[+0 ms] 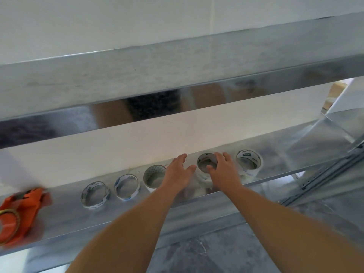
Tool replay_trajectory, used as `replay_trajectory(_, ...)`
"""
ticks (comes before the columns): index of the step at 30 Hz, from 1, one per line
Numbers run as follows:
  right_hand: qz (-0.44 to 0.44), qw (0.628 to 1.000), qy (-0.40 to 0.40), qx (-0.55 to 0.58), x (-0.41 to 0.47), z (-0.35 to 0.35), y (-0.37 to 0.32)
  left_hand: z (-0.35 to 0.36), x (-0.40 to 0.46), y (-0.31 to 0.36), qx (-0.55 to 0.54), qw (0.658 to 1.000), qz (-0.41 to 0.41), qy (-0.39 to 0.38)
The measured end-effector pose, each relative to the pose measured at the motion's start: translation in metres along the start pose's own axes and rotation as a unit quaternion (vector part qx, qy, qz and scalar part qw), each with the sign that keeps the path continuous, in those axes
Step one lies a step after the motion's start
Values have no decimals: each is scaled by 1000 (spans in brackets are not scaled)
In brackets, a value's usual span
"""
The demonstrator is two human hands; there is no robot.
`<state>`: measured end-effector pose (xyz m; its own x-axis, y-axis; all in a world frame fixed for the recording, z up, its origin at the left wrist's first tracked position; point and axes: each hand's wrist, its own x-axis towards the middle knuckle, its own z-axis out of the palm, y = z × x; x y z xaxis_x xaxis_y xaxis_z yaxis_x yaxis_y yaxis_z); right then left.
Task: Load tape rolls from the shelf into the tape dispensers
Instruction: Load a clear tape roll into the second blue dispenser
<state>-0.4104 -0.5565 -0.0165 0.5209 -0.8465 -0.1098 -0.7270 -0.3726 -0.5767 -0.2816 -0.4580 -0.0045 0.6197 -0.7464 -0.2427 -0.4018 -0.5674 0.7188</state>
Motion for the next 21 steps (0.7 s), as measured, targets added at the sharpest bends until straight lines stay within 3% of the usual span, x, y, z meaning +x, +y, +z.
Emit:
replay_trajectory(10, 34, 999, -17, 35, 16, 2, 15, 37, 14, 9, -26, 997, -59, -52)
replay_trajectory(21, 44, 993, 2, 106, 12, -10, 10, 33, 5, 10, -141, 987, -71, 2)
